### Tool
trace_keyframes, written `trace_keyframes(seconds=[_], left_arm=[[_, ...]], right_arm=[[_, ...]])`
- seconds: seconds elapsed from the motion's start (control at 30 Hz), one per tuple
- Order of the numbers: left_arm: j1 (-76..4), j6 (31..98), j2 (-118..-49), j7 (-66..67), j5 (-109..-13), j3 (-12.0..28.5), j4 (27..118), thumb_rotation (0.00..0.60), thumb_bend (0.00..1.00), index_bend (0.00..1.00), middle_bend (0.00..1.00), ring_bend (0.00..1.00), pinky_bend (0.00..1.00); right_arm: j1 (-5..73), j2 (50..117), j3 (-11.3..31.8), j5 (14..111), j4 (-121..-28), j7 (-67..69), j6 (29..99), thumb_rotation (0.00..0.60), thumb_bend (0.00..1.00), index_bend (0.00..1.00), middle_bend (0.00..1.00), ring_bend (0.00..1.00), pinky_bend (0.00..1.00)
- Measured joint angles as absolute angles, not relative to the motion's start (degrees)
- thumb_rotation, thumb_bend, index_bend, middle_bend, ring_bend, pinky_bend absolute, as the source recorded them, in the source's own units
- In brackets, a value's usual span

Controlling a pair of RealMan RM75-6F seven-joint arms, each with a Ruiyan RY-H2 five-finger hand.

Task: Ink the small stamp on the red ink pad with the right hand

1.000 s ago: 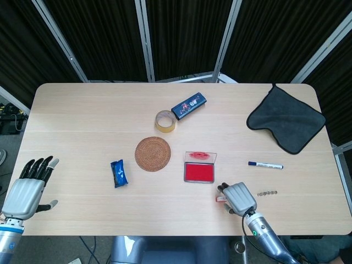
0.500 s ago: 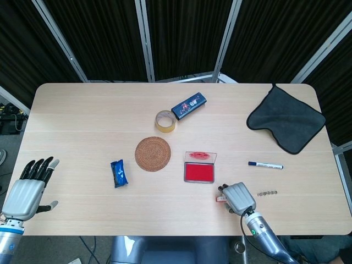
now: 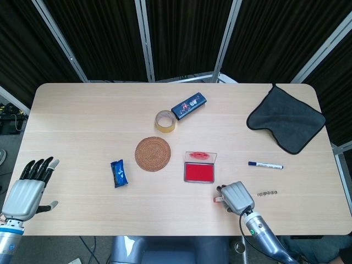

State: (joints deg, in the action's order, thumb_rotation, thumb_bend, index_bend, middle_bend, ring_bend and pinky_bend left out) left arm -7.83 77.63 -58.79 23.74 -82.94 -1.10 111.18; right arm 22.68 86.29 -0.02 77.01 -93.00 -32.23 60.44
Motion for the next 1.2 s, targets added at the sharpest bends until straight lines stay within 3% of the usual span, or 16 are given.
trace_keyframes(seconds=[0.43,0.8,1.2], left_arm=[[-8.22,77.21,-58.87,23.76,-82.23,-0.99,111.09,0.600,0.00,0.00,0.00,0.00,0.00],[-8.44,77.12,-58.92,23.73,-81.07,-0.61,111.07,0.600,0.00,0.00,0.00,0.00,0.00],[-8.86,76.46,-58.31,22.55,-79.73,-0.36,111.05,0.600,0.00,0.00,0.00,0.00,0.00]], right_arm=[[25.40,84.06,5.48,79.49,-95.75,-22.94,62.39,0.600,0.36,0.56,0.57,1.00,1.00],[30.41,90.18,10.63,75.52,-87.62,-21.01,60.07,0.600,0.38,0.56,0.57,1.00,1.00],[31.64,94.74,9.77,73.59,-80.64,-19.73,59.51,0.600,0.39,0.56,0.57,1.00,1.00]])
